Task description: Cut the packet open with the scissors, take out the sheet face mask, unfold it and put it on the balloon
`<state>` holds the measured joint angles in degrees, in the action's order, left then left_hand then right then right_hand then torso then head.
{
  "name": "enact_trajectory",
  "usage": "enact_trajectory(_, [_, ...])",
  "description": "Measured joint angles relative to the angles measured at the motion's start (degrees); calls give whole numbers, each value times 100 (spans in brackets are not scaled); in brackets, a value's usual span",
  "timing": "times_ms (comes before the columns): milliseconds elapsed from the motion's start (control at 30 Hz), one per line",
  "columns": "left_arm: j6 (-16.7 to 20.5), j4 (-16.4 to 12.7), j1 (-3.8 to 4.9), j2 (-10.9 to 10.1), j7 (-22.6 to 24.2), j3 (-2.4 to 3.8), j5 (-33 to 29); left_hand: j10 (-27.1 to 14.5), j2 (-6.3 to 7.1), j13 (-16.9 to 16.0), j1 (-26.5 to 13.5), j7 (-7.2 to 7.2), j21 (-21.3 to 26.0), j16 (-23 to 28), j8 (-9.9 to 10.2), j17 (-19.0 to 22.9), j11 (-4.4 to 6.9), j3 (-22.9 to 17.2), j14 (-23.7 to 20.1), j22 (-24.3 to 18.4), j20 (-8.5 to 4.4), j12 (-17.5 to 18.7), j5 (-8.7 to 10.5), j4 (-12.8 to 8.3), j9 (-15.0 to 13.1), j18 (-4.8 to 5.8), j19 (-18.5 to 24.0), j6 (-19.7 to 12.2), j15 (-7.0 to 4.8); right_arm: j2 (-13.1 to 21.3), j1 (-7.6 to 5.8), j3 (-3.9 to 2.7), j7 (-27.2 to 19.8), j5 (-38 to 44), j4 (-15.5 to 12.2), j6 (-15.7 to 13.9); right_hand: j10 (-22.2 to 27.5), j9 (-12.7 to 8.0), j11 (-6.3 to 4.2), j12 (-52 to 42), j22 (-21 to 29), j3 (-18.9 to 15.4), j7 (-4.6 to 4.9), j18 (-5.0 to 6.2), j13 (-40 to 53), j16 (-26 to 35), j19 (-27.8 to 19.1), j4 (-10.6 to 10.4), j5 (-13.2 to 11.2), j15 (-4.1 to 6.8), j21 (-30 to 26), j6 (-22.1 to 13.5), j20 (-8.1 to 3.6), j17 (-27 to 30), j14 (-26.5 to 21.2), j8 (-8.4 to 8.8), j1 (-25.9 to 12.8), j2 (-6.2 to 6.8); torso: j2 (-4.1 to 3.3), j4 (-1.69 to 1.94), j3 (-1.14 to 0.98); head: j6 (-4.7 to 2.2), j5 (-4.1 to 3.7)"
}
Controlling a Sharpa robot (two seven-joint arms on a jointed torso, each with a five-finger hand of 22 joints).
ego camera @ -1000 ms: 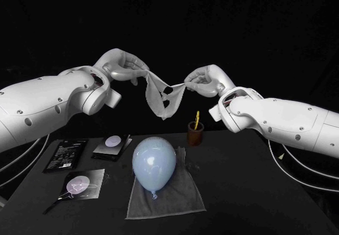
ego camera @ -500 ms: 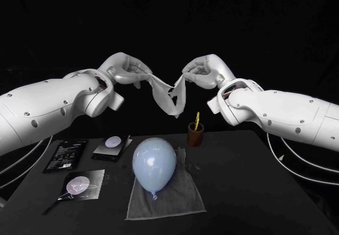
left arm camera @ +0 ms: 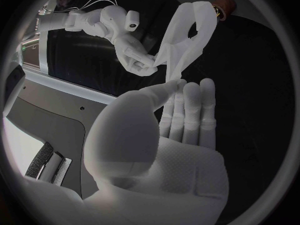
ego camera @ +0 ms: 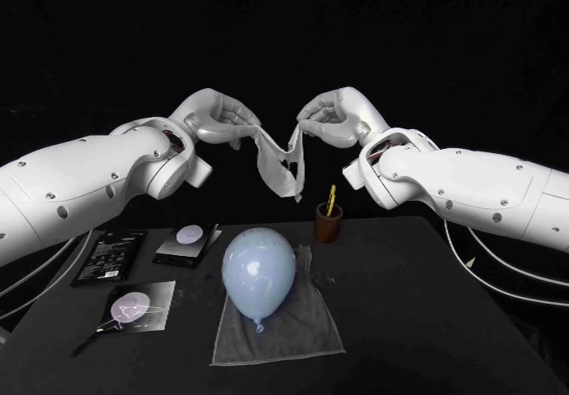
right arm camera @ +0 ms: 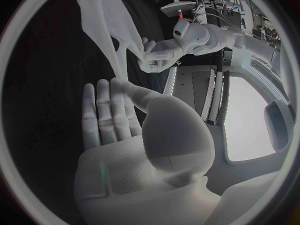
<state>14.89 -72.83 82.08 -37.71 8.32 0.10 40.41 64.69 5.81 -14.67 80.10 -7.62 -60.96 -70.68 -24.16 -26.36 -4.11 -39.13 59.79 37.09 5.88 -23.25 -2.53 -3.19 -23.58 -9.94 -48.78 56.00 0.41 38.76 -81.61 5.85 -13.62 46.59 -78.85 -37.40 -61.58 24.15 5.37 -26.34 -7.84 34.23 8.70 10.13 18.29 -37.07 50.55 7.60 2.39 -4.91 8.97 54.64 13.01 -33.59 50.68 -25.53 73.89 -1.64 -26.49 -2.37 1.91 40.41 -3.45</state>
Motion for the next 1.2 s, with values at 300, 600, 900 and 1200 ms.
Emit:
enact_trajectory(300, [19,-80,-20,-77,27,-65,127,0,32,-28,-48,-10,0,2,47,28,0,-47,1,13,-12,0,1,-47,-175,1,29,11,1,-19,-19,119,-13,30,-20,36,-6,0,7,0,-19,-1,-1,-6,-1,1,0,0,18,15,31,-1,0,27,26,0,1,-1,-14,2,1,-45,10])
enact_trajectory(600, [30,-193,-63,-107,44,-63,184,24,31,-31,-89,9,0,100,79,50,24,-80,-53,13,4,66,12,-80,-213,5,69,34,-8,69,67,136,-28,-17,-89,74,-7,0,7,0,-46,14,-2,-41,-3,1,0,16,17,20,67,-7,0,62,61,0,1,-1,-17,2,-5,9,69])
enact_trajectory(900, [39,-294,-160,-170,51,116,198,55,62,-30,-120,-10,0,153,138,70,12,-95,-53,-4,-5,96,-14,-96,-214,17,78,53,-7,128,147,130,-59,-135,-129,125,-26,0,6,1,-66,14,-1,-45,-2,1,0,16,15,21,90,-10,0,89,101,0,0,0,-19,-8,-10,46,130])
enact_trajectory(1200, [22,-441,-158,-234,56,113,196,54,46,-29,-136,1,0,175,173,79,11,-107,-52,-14,-4,131,-14,-108,-300,24,77,82,-6,166,300,49,-69,-396,-141,220,-26,0,7,10,-80,13,-3,-47,-2,24,-1,16,11,21,90,-27,1,110,101,-1,0,0,-8,-18,-14,-2,159])
